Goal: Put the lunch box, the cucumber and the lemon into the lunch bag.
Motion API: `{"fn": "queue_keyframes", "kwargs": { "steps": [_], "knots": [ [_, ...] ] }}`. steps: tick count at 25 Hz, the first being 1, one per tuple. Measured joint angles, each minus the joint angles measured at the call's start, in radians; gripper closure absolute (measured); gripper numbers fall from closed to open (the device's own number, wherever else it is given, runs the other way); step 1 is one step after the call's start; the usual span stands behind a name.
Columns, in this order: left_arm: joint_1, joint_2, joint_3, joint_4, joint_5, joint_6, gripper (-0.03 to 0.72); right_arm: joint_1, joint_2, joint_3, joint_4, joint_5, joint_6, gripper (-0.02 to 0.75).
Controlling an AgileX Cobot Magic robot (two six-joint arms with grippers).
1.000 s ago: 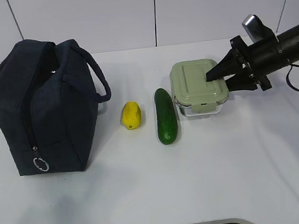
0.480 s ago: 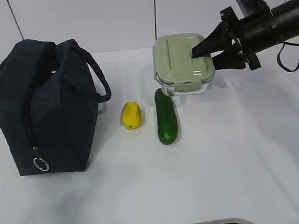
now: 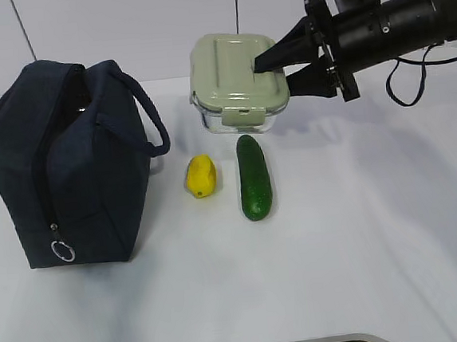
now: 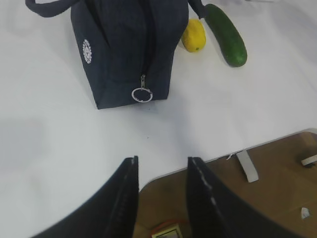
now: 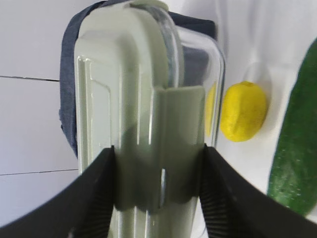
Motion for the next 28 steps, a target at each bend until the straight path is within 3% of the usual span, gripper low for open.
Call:
{"fn": "queue_keyframes", "kwargs": {
  "steps": [13, 22, 28],
  "knots": [
    [0.000, 0.484, -0.174, -0.070, -0.138, -0.008, 0.395, 0.048, 0.000, 0.000, 0.094, -0.002, -0.008, 0.361],
    [0.000, 0.843, -0.455, -0.076, -0.078, -0.008, 0.339, 0.131, 0.000, 0.000, 0.126, -0.003, -0.027, 0.361],
    [0.000, 0.993, -0.580, -0.074, -0.060, 0.006, 0.325, 0.142, 0.000, 0.000, 0.132, -0.003, -0.031, 0.361]
  ]
}}
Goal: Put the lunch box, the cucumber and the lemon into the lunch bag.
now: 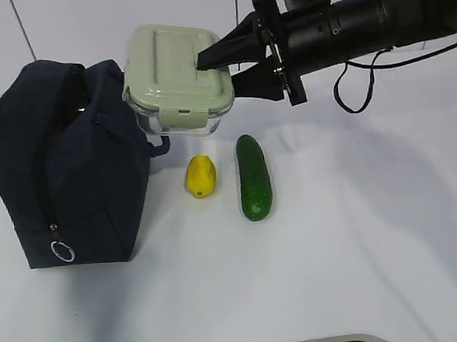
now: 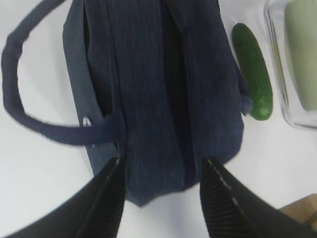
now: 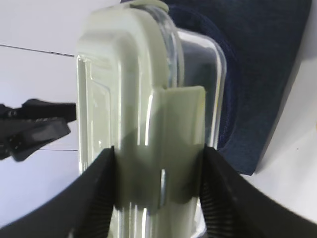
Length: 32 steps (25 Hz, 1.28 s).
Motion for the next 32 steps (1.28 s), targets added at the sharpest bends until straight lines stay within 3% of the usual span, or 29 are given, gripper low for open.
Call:
{"fn": "queue_keyframes", "kwargs": {
  "steps": [15, 17, 21, 22, 32],
  "knots": [
    [0.000, 0.274, -0.109, -0.010, -0.053, 0.065, 0.333, 0.038, 0.000, 0.000, 0.086, 0.000, -0.026, 0.361],
    [0.000, 0.292, -0.109, -0.015, -0.053, 0.070, 0.380, 0.038, 0.000, 0.000, 0.086, 0.000, -0.027, 0.361],
    [0.000, 0.299, -0.109, -0.040, -0.050, 0.094, 0.631, 0.038, 0.000, 0.000, 0.088, 0.000, -0.027, 0.361],
    [0.000, 0.299, -0.109, -0.058, -0.046, 0.106, 0.664, 0.038, 0.000, 0.000, 0.088, 0.000, -0.028, 0.361],
    [0.000, 0.247, -0.127, -0.300, 0.018, 0.220, 0.692, 0.041, 0.000, 0.000, 0.123, 0.000, -0.029, 0.361]
  ]
}}
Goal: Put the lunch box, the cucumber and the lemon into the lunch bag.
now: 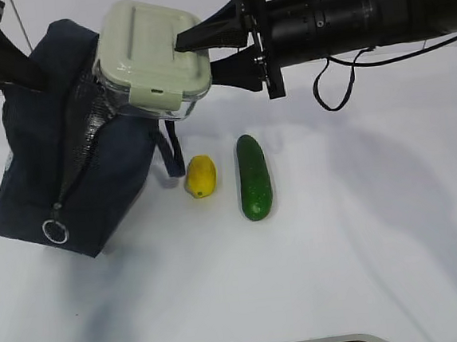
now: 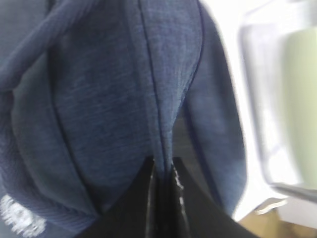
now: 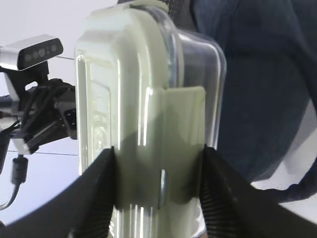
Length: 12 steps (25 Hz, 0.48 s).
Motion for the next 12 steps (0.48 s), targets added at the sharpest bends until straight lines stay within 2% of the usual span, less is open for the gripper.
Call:
{"fn": "queue_keyframes", "kwargs": {
  "steps": [6, 12],
  "knots": [
    [0.000, -0.002, 0.000, -0.131, 0.017, 0.065, 0.692, 0.030, 0.000, 0.000, 0.007, -0.004, -0.027, 0.361],
    [0.000, -0.002, 0.000, -0.165, 0.048, 0.097, 0.692, 0.033, 0.018, 0.000, 0.007, -0.027, -0.043, 0.361]
  ]
}}
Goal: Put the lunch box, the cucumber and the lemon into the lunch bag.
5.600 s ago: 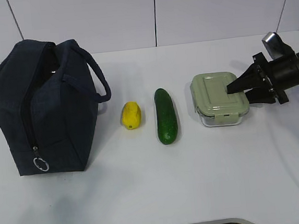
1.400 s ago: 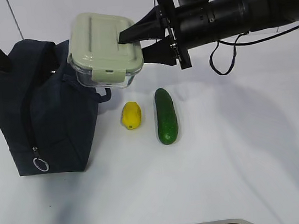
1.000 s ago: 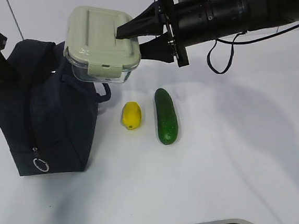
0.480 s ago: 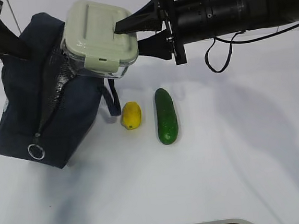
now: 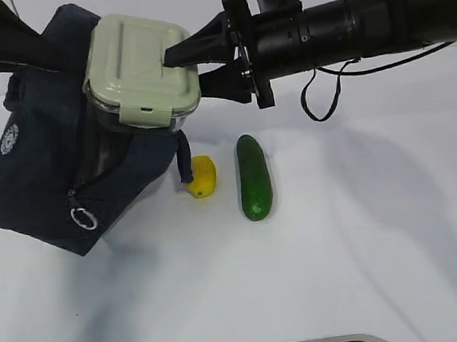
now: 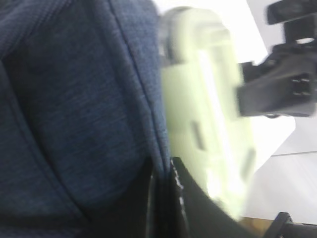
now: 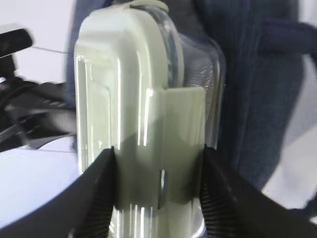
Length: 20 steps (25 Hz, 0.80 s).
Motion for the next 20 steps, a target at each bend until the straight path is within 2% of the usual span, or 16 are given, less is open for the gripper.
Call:
{"fn": "queue_keyframes", "kwargs": {
  "steps": [12, 20],
  "knots": [
    [0.000, 0.000, 0.000, -0.071, 0.042, 0.043, 0.692, 0.004, 0.071, 0.000, -0.008, -0.049, -0.012, 0.361],
    [0.000, 0.021, 0.000, -0.078, 0.064, 0.060, 0.692, 0.077, 0.107, -0.062, -0.008, -0.092, -0.035, 0.361]
  ]
}}
